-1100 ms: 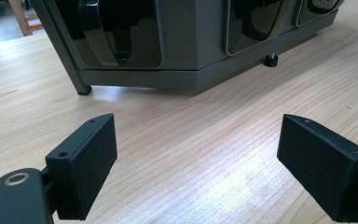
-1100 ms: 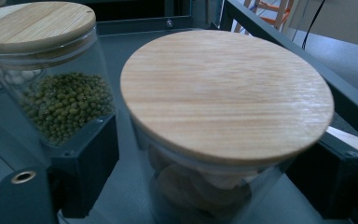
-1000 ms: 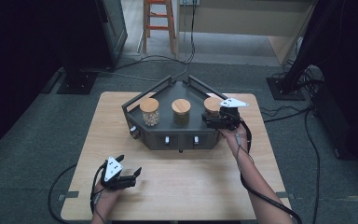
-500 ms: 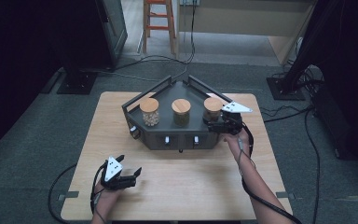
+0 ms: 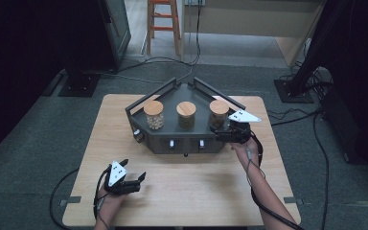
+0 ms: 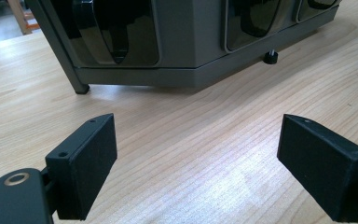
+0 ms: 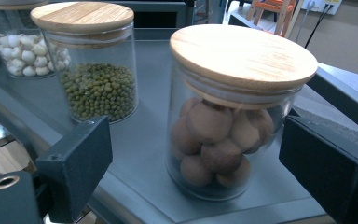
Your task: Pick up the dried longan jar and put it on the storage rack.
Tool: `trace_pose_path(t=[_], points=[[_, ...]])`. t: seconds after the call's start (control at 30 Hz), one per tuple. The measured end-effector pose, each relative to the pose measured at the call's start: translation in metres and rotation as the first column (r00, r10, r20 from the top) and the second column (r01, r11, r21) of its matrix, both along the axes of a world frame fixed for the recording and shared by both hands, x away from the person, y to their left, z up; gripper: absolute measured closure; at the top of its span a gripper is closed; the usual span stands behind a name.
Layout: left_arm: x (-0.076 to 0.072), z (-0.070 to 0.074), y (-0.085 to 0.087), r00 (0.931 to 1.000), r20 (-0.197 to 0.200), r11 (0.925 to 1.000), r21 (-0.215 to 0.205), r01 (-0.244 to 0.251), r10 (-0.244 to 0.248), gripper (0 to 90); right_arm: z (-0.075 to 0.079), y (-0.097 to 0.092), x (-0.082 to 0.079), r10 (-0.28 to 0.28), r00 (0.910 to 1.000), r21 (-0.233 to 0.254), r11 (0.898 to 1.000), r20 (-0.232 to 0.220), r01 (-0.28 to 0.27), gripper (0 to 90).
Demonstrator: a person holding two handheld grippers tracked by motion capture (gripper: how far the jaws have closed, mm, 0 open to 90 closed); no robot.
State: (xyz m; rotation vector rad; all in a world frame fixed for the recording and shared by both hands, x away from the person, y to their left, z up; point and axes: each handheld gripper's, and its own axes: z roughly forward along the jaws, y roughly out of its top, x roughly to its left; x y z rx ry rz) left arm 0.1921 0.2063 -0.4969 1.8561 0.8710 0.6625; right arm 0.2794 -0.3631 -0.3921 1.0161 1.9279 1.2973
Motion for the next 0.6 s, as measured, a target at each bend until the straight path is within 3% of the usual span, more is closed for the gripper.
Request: trace_pose_path(t=[0.6], points=[[0.001, 0.000, -0.001, 1.0000, -0.001, 1.0000, 0.006, 0.004, -0.004, 11.8, -0.007, -0.005, -0.018, 0.003, 0.9997, 0.015, 1.000, 0.023, -0.003, 9.2]])
